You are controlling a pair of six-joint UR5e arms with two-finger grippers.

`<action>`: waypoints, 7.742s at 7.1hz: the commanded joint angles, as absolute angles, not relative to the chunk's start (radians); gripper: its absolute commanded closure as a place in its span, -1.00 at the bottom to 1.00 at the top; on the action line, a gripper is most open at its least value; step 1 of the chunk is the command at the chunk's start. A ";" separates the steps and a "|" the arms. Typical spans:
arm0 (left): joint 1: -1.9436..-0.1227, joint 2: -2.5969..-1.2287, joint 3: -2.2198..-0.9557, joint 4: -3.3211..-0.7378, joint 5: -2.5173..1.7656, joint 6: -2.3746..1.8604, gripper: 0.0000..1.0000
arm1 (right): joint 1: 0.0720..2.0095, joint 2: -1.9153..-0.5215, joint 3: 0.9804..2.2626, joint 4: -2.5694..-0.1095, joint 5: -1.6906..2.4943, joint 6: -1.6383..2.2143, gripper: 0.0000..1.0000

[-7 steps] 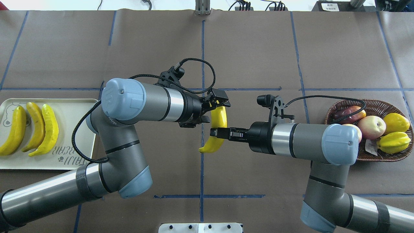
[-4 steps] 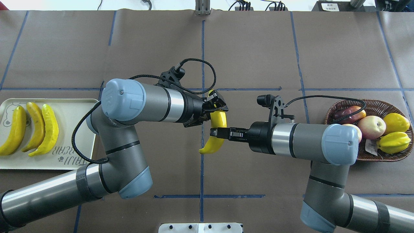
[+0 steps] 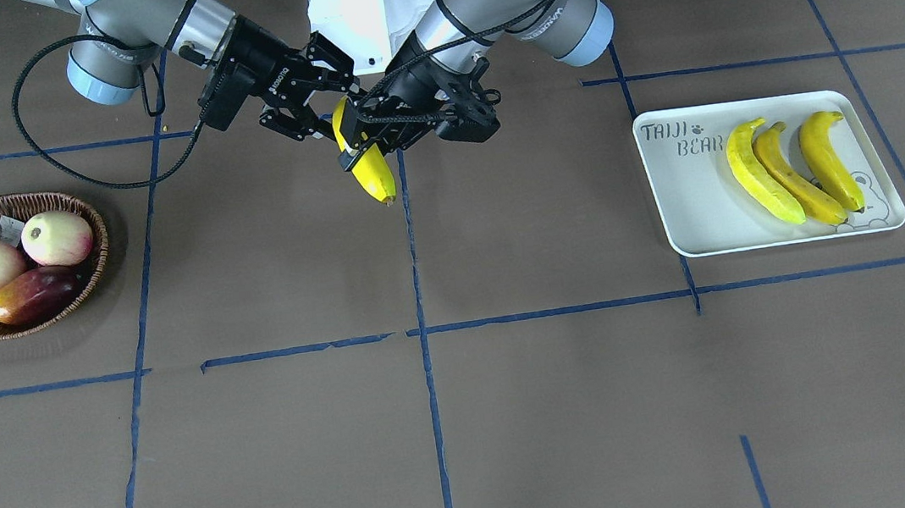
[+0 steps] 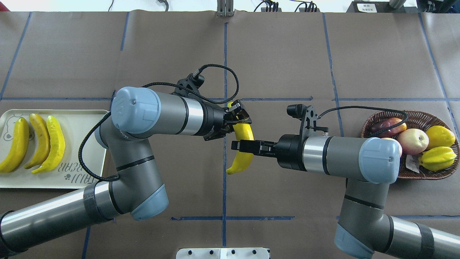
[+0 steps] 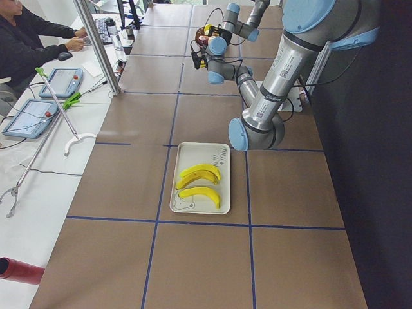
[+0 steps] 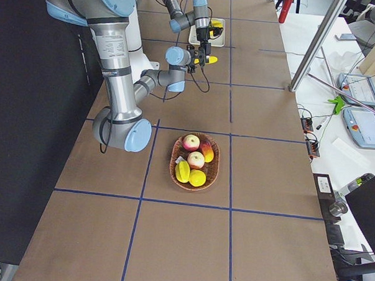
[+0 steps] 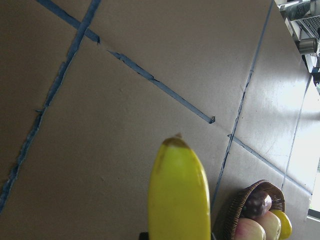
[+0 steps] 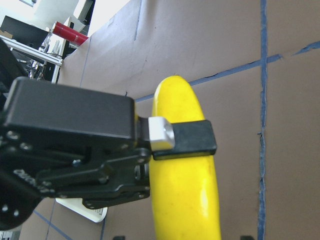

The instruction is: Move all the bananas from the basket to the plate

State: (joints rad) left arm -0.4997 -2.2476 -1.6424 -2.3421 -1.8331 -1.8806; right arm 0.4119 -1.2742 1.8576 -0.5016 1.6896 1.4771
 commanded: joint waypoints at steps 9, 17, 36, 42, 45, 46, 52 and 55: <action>-0.757 -2.004 -1.695 -2.156 -1.966 -1.684 1.00 | 0.765 -1.499 2.004 -0.614 2.054 1.447 -0.99; -0.779 -1.583 -1.865 -2.011 -1.948 -1.374 -0.98 | 1.069 -1.493 1.902 -1.177 2.221 0.730 -0.99; -1.525 -1.578 -1.546 -1.597 -2.385 0.023 -1.00 | 1.624 -1.586 1.643 -1.655 2.452 0.054 -0.99; -1.526 -1.585 -1.546 -1.597 -2.385 0.020 -1.00 | 1.628 -1.609 1.632 -1.649 2.441 0.051 -0.99; -1.525 -1.594 -1.545 -1.597 -2.384 0.015 -1.00 | 1.628 -1.609 1.634 -1.644 2.439 0.051 -0.99; -1.525 -1.594 -1.545 -1.597 -2.384 0.017 -1.00 | 1.628 -1.609 1.634 -1.644 2.441 0.051 -0.99; -1.607 -1.597 -1.552 -1.595 -2.384 0.026 -1.00 | 1.628 -1.611 1.634 -1.644 2.441 0.051 -0.99; -1.617 -1.597 -1.551 -1.594 -2.384 0.052 -1.00 | 1.628 -1.611 1.634 -1.643 2.441 0.051 -0.99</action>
State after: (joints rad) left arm -1.6131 -1.5968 -1.5515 -1.5940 -2.3838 0.0497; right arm 1.6276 -1.6107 1.6337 -1.6441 2.4406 0.0507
